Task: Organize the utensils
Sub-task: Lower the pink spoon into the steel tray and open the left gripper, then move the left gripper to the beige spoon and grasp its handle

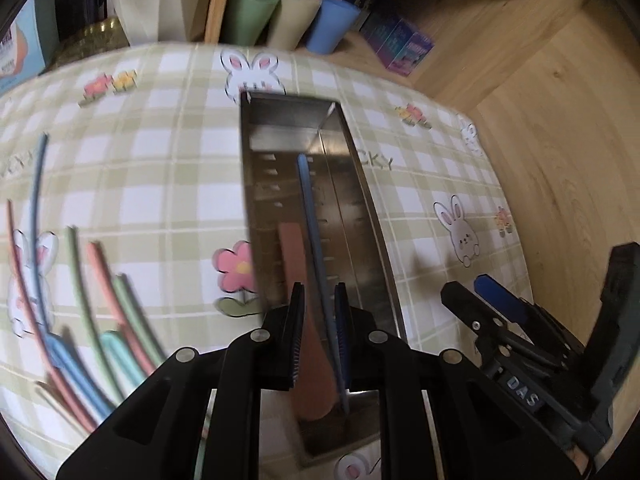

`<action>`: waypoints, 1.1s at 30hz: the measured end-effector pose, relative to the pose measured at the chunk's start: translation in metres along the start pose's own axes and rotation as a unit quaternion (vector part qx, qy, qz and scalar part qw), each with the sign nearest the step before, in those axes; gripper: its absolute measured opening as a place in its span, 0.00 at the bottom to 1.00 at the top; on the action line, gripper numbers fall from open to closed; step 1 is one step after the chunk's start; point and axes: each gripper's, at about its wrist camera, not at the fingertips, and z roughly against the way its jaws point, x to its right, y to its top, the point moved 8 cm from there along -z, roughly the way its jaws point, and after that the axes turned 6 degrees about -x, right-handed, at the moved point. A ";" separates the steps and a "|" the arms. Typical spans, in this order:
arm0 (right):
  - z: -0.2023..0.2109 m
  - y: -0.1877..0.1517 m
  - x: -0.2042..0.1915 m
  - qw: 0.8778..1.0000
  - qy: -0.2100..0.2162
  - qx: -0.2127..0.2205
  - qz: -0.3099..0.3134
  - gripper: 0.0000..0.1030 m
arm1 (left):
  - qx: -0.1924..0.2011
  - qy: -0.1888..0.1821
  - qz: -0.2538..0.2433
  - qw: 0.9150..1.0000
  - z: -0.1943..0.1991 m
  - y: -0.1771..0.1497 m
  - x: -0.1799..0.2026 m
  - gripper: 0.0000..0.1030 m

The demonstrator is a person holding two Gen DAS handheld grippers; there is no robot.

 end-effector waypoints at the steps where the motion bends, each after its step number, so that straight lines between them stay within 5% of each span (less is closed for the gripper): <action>1: 0.001 -0.001 -0.004 1.000 0.002 0.002 0.000 0.53 | 0.010 -0.001 -0.006 1.000 0.011 0.000 -0.005 0.14; 10: 0.002 -0.014 -0.063 0.999 0.032 0.005 0.014 0.53 | 0.063 0.045 0.031 0.996 0.087 -0.025 -0.100 0.15; 17: -0.007 -0.028 -0.111 0.998 0.046 -0.005 0.042 0.53 | 0.028 0.067 0.113 0.991 0.096 -0.083 -0.173 0.17; 23: -0.010 -0.043 -0.135 0.997 0.050 -0.014 0.065 0.53 | -0.022 0.041 0.122 0.991 0.074 -0.121 -0.172 0.18; 33: -0.007 -0.049 -0.129 0.997 0.044 -0.014 0.063 0.53 | -0.053 0.054 0.088 0.993 0.054 -0.131 -0.150 0.40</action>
